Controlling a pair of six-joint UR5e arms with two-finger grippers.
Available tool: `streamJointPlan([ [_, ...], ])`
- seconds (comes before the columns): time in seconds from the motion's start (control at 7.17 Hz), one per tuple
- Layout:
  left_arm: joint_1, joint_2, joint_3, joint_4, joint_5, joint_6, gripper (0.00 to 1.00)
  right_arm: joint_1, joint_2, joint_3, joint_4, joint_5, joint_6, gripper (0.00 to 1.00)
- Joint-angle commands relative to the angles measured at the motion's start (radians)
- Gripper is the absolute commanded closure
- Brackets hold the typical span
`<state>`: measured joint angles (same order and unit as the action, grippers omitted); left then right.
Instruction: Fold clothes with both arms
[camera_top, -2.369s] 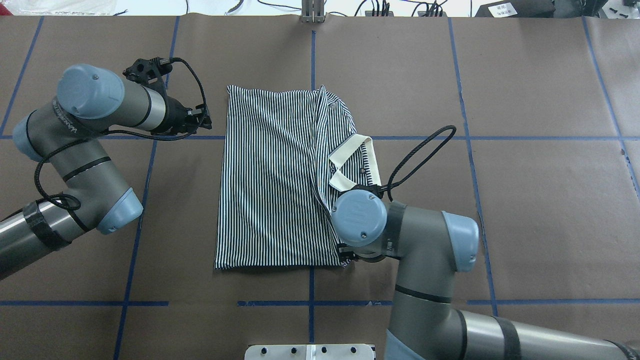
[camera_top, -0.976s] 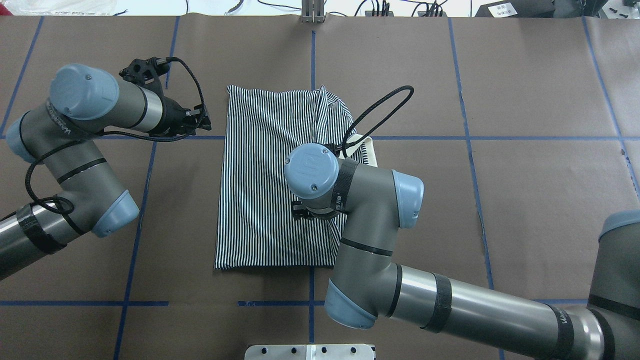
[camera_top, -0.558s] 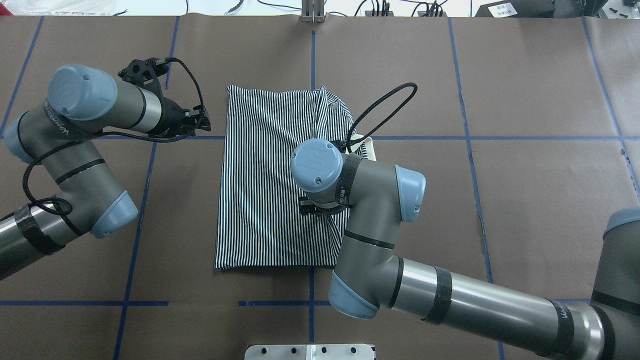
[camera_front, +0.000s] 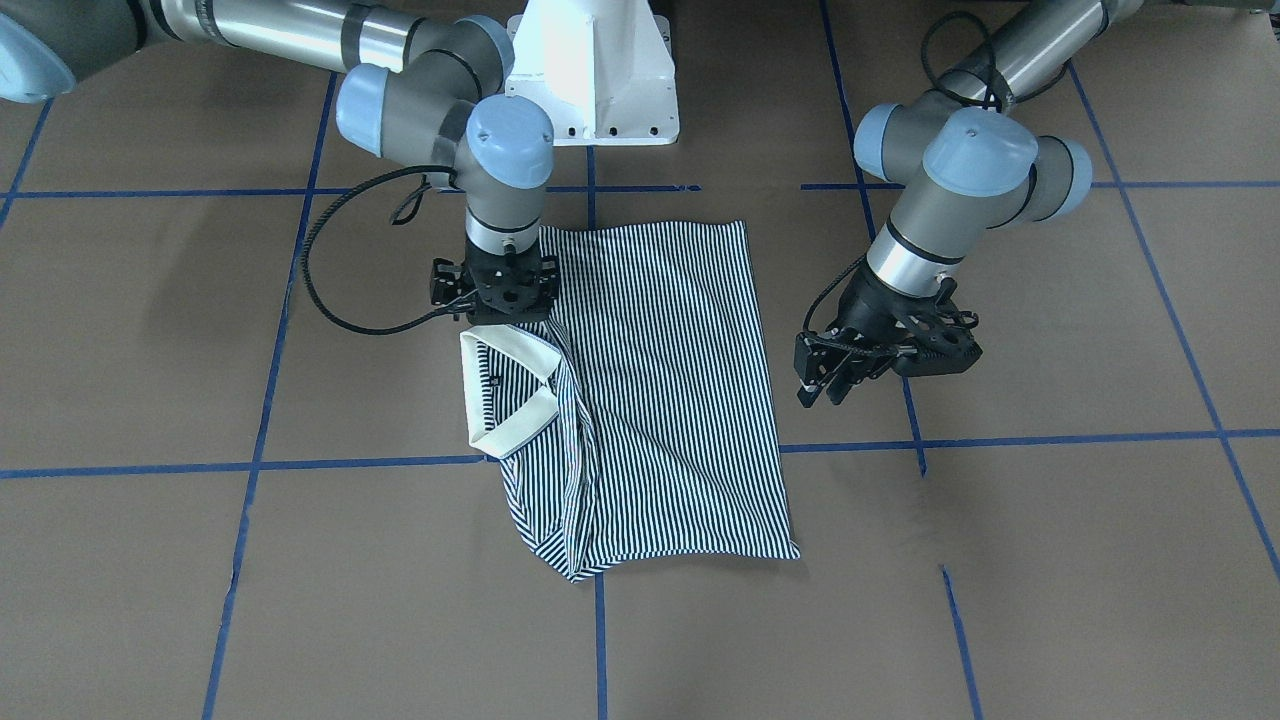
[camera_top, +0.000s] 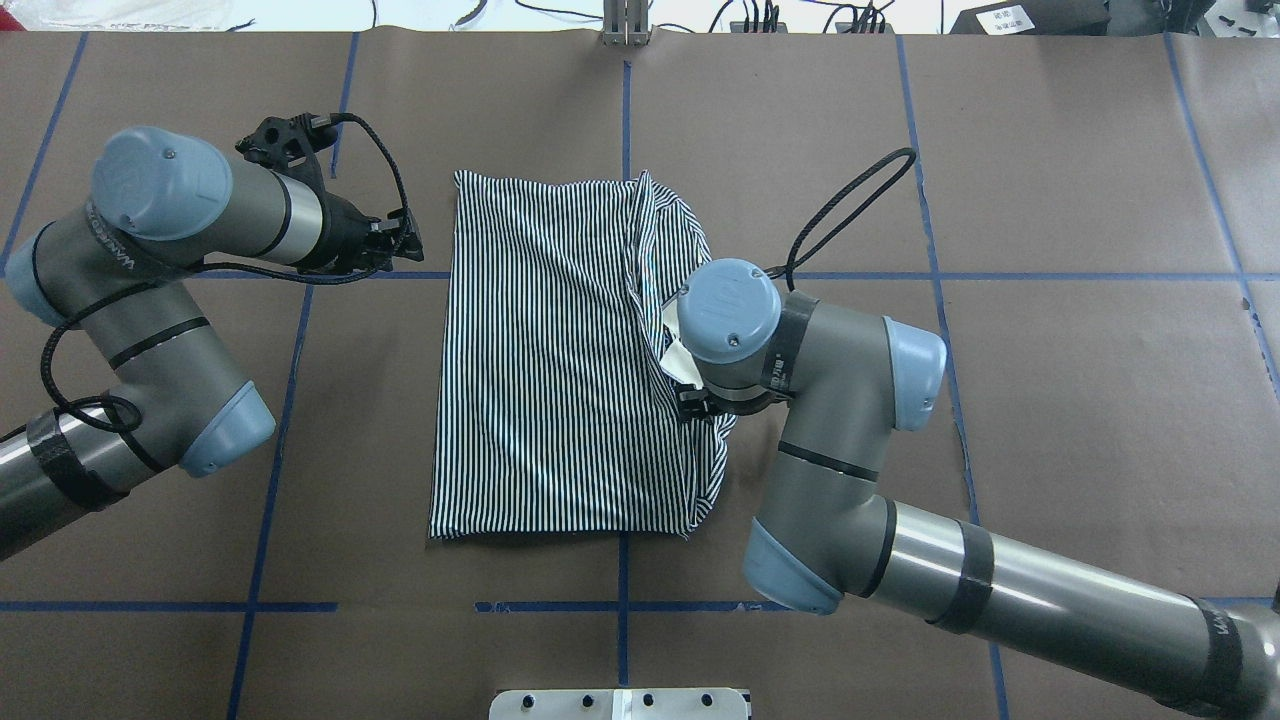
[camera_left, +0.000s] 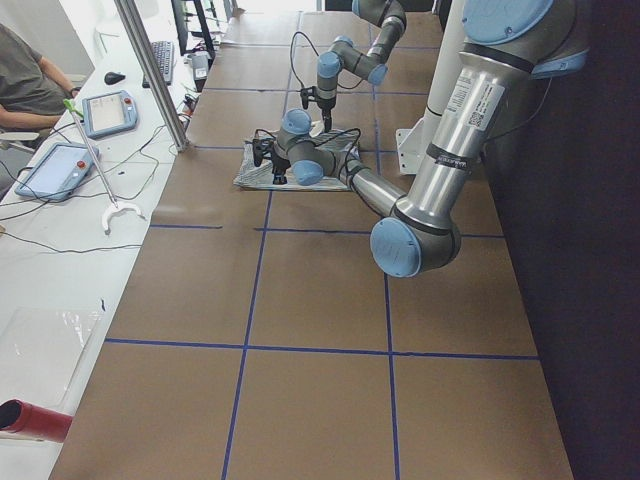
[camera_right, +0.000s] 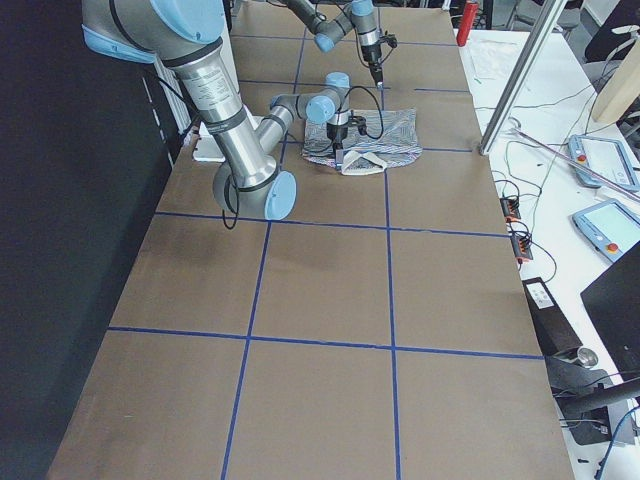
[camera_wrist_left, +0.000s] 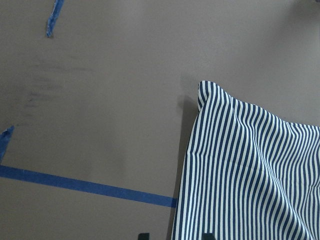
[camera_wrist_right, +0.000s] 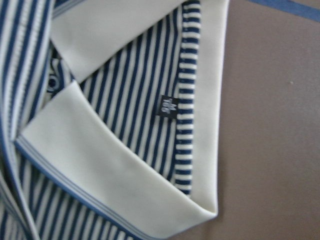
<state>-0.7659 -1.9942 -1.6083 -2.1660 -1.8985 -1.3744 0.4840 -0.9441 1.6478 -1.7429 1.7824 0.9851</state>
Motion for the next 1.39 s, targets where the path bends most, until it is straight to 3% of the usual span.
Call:
streamJointPlan([
  [0.0,-0.001,0.000,-0.005,0.000,-0.011,0.000,0.54,0.027,-0.017,0.073,-0.050,0.035,-0.059,0.00],
  [0.28,-0.001,0.015,-0.027,0.002,-0.013,0.000,0.54,0.044,0.152,-0.076,-0.033,0.037,-0.014,0.00],
  [0.56,-0.001,0.043,-0.064,0.002,-0.028,0.000,0.54,0.044,0.218,-0.256,0.169,0.034,0.090,0.00],
  [0.7,-0.001,0.045,-0.065,0.002,-0.030,0.000,0.54,0.044,0.250,-0.310,0.174,0.035,0.090,0.00],
  [1.25,-0.001,0.045,-0.068,0.002,-0.030,0.000,0.54,0.065,0.243,-0.352,0.172,0.034,0.063,0.00],
])
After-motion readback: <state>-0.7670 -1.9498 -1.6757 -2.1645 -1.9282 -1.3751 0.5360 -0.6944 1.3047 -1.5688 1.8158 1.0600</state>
